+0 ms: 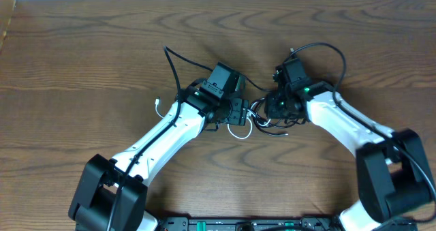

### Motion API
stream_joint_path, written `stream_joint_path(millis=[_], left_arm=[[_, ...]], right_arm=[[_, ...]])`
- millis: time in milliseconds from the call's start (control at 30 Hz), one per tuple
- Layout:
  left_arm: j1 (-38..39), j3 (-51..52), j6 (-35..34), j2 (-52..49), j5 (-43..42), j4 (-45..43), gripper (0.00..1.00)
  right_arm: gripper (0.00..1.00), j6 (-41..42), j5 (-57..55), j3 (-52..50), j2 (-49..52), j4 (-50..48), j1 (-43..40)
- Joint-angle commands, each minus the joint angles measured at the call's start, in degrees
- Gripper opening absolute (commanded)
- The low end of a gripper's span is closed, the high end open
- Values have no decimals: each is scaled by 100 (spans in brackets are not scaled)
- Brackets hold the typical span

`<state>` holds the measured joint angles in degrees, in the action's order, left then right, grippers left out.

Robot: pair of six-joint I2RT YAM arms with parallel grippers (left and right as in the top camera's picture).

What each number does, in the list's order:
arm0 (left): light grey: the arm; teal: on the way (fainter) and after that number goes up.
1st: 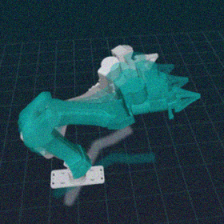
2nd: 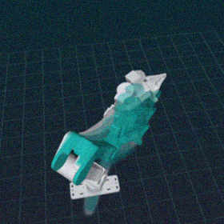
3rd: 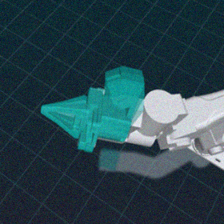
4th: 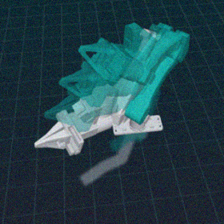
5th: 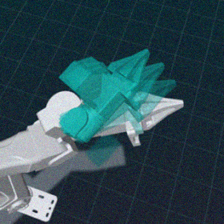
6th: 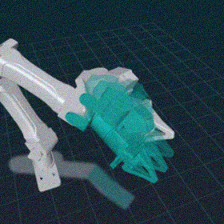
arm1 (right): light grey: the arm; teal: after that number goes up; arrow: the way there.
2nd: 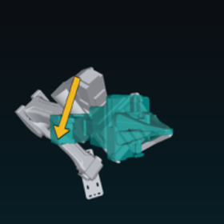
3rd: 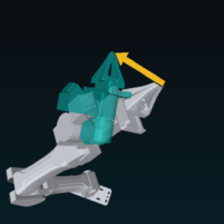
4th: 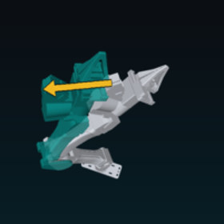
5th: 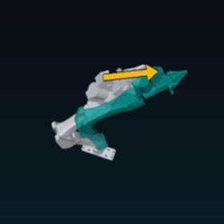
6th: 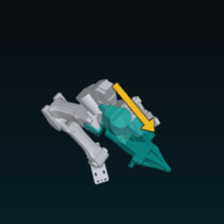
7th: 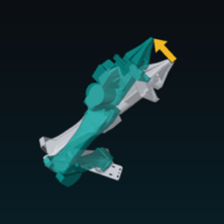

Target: Untangle cables

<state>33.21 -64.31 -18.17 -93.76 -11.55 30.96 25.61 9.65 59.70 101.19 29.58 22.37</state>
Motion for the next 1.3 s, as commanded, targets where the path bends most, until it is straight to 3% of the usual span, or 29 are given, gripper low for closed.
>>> stream_joint_path(millis=[0,67,167,500,633,767,1267], left_arm=[[13,2,50,-55,197,-118,74],[13,4,50,-57,197,-267,74],[13,33,48,-57,195,-590,74],[13,35,24,-81,199,-881,70],[9,35,-597,-354,634,-898,70],[9,35,-754,-695,649,-1115,70],[9,35,-765,-1497,748,-1687,70]], right_arm=[[20,459,22,-28,256,-72,39],[5,459,37,-31,310,-46,39],[1,457,44,-28,308,24,39],[1,457,42,-31,308,212,39],[1,457,42,-28,308,216,39],[1,457,42,-31,308,234,39],[1,457,42,-31,308,236,39]])
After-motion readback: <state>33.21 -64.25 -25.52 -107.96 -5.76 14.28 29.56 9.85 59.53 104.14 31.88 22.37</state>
